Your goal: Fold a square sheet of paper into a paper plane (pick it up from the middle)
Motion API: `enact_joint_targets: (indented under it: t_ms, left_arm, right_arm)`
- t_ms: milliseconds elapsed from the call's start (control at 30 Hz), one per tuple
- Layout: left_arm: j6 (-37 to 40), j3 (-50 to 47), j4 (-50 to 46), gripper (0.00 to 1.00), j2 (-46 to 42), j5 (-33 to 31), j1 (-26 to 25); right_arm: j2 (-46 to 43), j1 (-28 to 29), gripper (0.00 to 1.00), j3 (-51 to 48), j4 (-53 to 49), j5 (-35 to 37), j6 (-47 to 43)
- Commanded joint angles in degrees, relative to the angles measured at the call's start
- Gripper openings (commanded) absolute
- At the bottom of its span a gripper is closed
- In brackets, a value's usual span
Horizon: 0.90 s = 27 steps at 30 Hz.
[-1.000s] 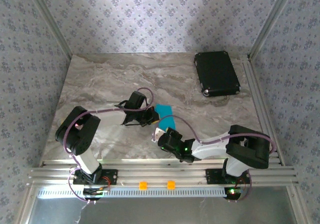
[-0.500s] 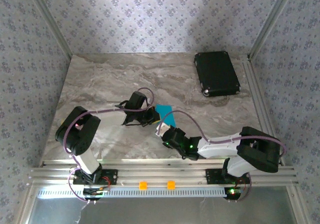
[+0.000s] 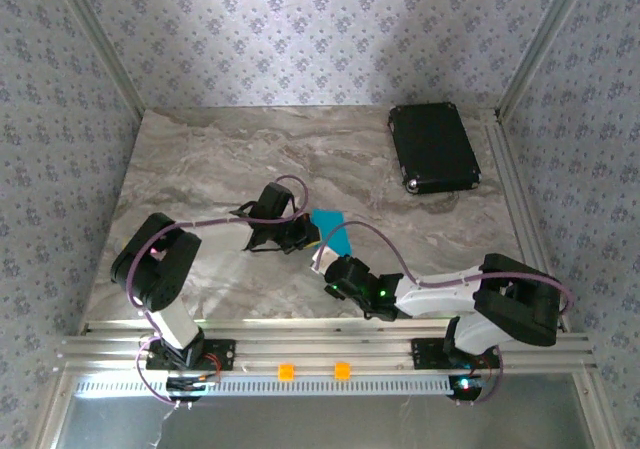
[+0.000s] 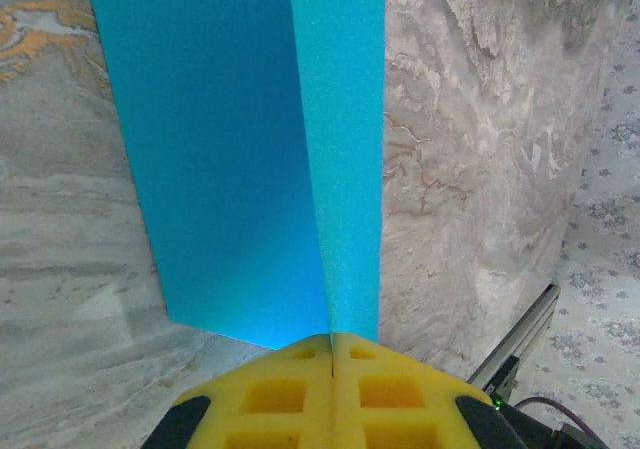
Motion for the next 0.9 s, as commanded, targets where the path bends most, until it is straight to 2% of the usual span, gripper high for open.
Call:
enact_joint_targets:
  t_ms: [0, 300, 433, 533, 667, 867]
  left_arm:
    - [-0.3, -0.2, 0.9, 0.05, -0.9, 0.8, -0.5]
    - [-0.3, -0.2, 0.8, 0.05, -0.9, 0.6, -0.5]
    - [-0.1, -0.5, 0.1, 0.11, -1.3, -0.4, -0.5]
    - [0.2, -1.0, -0.9, 0.22, -2.9, -2.6, -0.5]
    - [1.6, -1.0, -5.3, 0.34, -5.7, -6.7, -0.3]
    - [2.4, -1.3, -7.8, 0.39, -8.1, -10.0, -0.1]
  right_arm:
    - [0.2, -0.3, 0.12, 0.0, -0.1, -0.2, 1.2]
    - [0.1, -0.5, 0.04, 0.1, -0.1, -0.7, 2.0]
    - [0.1, -0.7, 0.02, 0.1, -0.4, -2.5, 2.9]
    - [-0.3, -1.9, 0.02, 0.1, -1.4, -6.9, 5.0]
    - [-1.2, -5.8, 0.01, 0.5, -2.2, -16.4, 9.6]
    - [-1.6, -13.3, 0.02, 1.6, -3.2, -29.0, 16.2]
